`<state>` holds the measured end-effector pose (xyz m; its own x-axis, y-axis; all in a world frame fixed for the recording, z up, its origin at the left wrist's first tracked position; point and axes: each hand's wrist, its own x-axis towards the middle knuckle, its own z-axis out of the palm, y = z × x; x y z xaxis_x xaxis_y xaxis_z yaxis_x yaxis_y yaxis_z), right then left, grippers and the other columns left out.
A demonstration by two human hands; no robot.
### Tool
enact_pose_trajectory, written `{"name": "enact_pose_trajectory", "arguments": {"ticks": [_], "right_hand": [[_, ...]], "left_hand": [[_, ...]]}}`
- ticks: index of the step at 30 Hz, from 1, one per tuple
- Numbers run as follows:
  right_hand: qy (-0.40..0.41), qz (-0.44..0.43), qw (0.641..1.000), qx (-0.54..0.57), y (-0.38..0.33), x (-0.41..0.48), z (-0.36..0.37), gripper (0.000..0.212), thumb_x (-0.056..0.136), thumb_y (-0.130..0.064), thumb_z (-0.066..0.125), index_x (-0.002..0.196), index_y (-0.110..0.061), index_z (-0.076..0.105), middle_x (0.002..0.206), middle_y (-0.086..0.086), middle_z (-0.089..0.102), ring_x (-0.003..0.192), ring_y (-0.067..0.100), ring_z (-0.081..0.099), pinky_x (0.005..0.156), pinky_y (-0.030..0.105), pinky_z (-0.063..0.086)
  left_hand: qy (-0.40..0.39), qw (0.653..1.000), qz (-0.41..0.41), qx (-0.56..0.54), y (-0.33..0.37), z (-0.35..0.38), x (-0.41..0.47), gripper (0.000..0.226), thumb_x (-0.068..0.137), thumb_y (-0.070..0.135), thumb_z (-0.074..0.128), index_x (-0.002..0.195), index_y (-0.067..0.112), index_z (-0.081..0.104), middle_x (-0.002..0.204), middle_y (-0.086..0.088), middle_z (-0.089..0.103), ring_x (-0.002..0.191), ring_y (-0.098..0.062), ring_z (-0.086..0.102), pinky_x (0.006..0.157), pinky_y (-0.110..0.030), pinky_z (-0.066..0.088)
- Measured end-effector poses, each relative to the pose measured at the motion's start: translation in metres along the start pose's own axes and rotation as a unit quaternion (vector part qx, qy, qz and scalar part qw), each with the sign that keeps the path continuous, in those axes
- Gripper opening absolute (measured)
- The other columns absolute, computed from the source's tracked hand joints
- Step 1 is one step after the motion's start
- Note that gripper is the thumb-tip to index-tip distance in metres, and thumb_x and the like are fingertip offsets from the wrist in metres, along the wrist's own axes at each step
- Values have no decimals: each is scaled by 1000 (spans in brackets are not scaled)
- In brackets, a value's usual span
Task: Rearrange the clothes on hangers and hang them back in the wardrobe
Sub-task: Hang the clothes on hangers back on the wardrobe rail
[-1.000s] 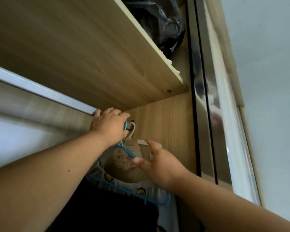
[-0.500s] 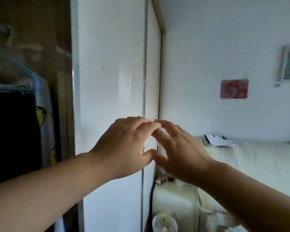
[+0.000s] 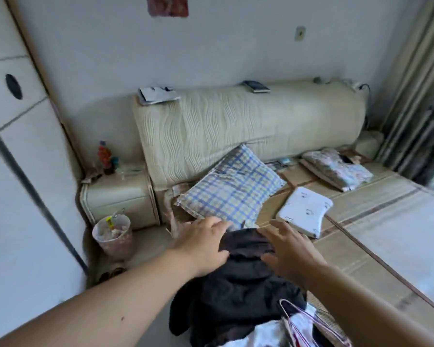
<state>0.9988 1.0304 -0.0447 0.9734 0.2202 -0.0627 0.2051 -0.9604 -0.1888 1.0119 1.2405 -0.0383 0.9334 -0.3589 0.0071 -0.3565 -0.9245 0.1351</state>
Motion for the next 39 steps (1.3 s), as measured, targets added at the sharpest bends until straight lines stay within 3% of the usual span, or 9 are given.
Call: {"name": "enact_pose_trajectory", "arguments": {"ticks": [6,13,17,22,26,29,32,35,39], "right_hand": [[-62,157,985,40,94,-50,39,63,84,-47,56,141,-40,30,154,0,21,128,22,44,103,40,40],[-71,263,958,91,148,-51,74,63,85,-49,59,140,-43,30,152,-2,25,125,18,48,102,45,43],[-70,324,936,120,173,-22,107,68,86,-44,57,143,-41,22,150,-4,27,128,19,45,104,44,41],[-34,402,890,214,203,50,172,87,86,-37,60,148,-40,-2,143,0,36,121,18,48,96,35,46],[-9,447,856,261,226,107,238,94,85,-34,62,147,-39,-9,152,0,21,136,18,34,106,35,40],[-28,462,847,260,247,137,287,96,85,-32,64,146,-43,-10,155,0,13,139,20,28,108,35,37],[-48,459,850,255,274,167,334,97,83,-31,65,139,-54,-12,151,0,21,135,21,33,105,36,40],[-56,482,839,248,301,198,379,94,81,-38,66,149,-34,1,153,-1,23,136,21,33,107,39,37],[-65,501,820,269,330,232,428,113,68,-47,77,150,-27,3,153,-6,25,138,20,29,107,45,36]], "left_hand": [[-106,993,43,-41,63,64,45,64,83,46,54,142,35,32,148,6,32,136,-18,33,109,-37,30],[-198,974,90,-64,92,116,112,63,86,44,50,144,36,26,149,7,31,135,-19,31,108,-39,28],[-237,964,98,-74,89,158,164,62,86,42,51,143,37,28,147,6,33,133,-18,33,107,-38,29],[-304,943,119,-69,74,230,235,61,87,42,49,144,38,27,148,9,30,135,-16,29,110,-36,26],[-313,939,138,-29,59,293,294,62,88,43,49,144,37,25,150,7,26,137,-17,26,110,-37,25],[-317,938,138,-2,46,349,337,66,87,43,51,146,37,22,154,3,21,141,-21,20,111,-42,25],[-343,932,107,37,25,406,373,77,87,45,54,148,40,7,159,0,3,145,-27,6,112,-49,23],[-370,921,104,68,7,456,398,86,84,51,58,146,48,-3,159,1,-11,146,-32,-3,111,-52,22],[-409,904,111,49,-2,503,411,89,80,54,61,145,49,1,158,3,-17,146,-33,-3,111,-48,28]]}}
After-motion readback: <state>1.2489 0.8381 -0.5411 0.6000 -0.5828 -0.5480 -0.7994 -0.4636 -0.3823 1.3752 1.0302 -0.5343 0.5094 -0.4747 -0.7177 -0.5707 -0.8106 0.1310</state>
